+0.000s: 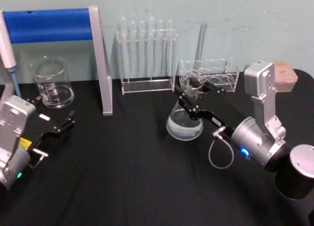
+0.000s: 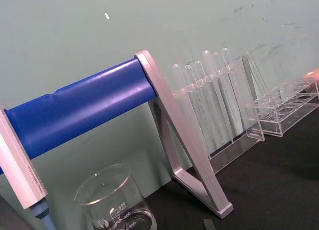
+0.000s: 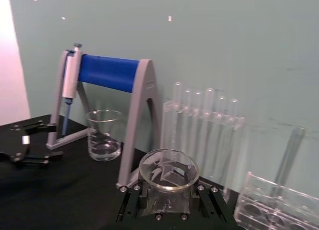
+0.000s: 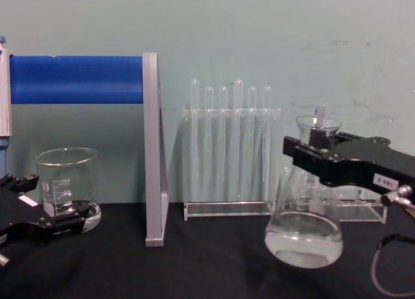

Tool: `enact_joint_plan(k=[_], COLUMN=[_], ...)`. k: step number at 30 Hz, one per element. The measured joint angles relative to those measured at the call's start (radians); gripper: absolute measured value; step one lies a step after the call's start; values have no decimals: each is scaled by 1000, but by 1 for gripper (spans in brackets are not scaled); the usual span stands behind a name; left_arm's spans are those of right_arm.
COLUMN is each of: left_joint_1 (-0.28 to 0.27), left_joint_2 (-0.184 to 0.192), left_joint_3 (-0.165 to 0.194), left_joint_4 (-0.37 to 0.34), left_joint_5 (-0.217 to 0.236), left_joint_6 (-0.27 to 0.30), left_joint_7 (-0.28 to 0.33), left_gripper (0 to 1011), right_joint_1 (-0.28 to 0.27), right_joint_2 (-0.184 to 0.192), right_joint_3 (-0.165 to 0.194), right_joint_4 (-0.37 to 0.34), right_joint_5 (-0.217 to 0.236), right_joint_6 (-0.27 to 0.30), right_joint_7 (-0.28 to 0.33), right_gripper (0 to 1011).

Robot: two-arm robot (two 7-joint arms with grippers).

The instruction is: Grasp the erlenmeyer flask with one hand, shake it three times, then place it back.

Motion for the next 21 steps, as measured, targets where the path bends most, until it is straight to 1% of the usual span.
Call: enact_joint_plan(k=[7, 21], left_joint_1=[0, 0], left_joint_2=[0, 0], left_joint_3=[0, 0], left_joint_4=[0, 0], left_joint_5=[0, 0], left_joint_6=[0, 0], left_joint_7=[0, 0], left_gripper=[1001, 1001], right_joint_1=[-2, 0], right_joint_2=[1, 5], right_joint_3=[-23, -37], right_joint_4=[-8, -3], right_joint_5=[9, 15], right_joint_6=[1, -1], right_joint_7=[11, 10], right_gripper=[449, 449])
